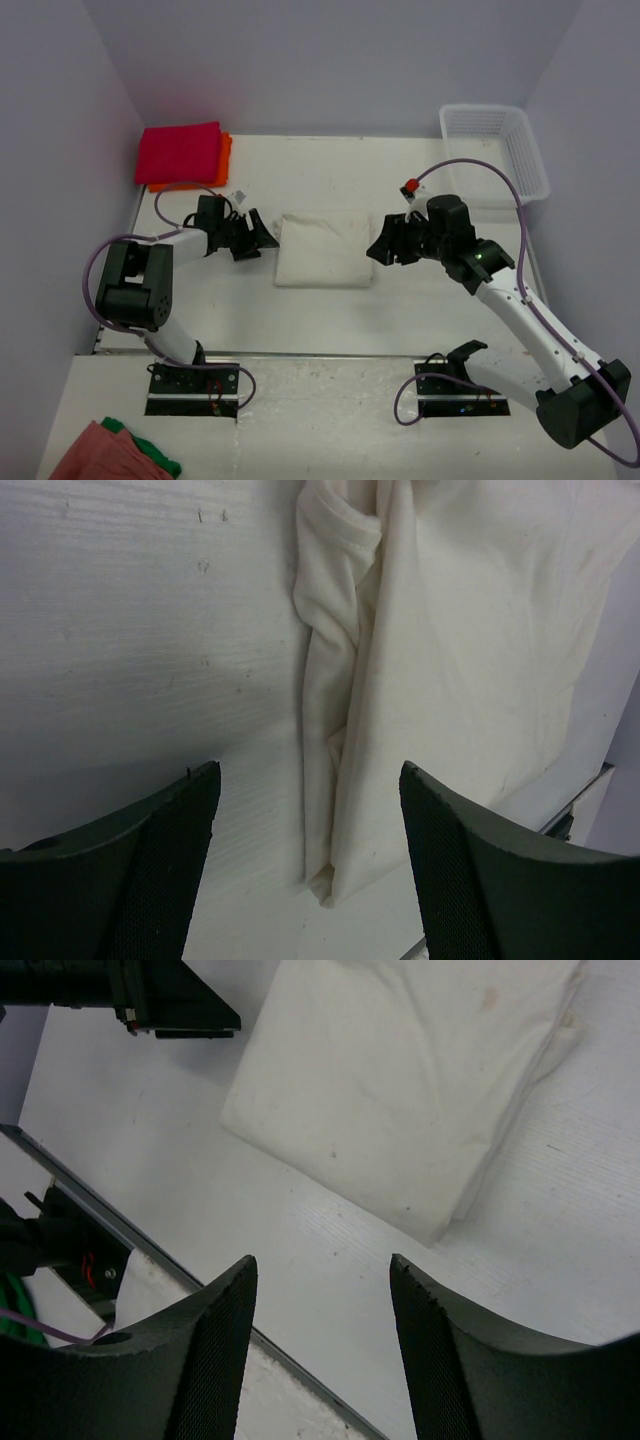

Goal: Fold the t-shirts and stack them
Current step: Fold the long partially folded tshirt into a neat square

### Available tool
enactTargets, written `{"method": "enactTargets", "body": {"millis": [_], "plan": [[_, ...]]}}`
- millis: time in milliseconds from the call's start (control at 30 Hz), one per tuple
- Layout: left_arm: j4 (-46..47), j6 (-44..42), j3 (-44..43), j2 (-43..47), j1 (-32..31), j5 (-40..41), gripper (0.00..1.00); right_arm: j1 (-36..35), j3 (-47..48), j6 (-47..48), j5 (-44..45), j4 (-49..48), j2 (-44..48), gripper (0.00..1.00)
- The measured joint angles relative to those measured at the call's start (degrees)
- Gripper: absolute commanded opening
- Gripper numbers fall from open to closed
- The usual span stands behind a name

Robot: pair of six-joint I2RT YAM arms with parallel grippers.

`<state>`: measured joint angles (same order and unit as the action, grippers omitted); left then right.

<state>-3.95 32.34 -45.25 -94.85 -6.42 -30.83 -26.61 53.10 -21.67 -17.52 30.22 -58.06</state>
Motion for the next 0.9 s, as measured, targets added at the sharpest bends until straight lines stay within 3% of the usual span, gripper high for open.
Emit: {"method": "enactTargets", "body": {"millis": [633, 833, 900], "plan": [[2.3, 1.6, 0.8, 0.2, -0.9, 2.0, 0.74, 0.0, -0.4, -0.2, 0.0, -1.4, 0.0, 0.57], [9.7, 7.0, 0.2, -3.2, -9.3, 3.4, 0.74, 0.0, -1.1, -0.6, 0.0, -1.5, 0.7, 0.57], [14.4, 10.1, -0.3, -5.7, -12.9, 3.3, 0.67, 0.0, -1.1, -0.8, 0.0, -1.5, 1.6, 0.57]]}}
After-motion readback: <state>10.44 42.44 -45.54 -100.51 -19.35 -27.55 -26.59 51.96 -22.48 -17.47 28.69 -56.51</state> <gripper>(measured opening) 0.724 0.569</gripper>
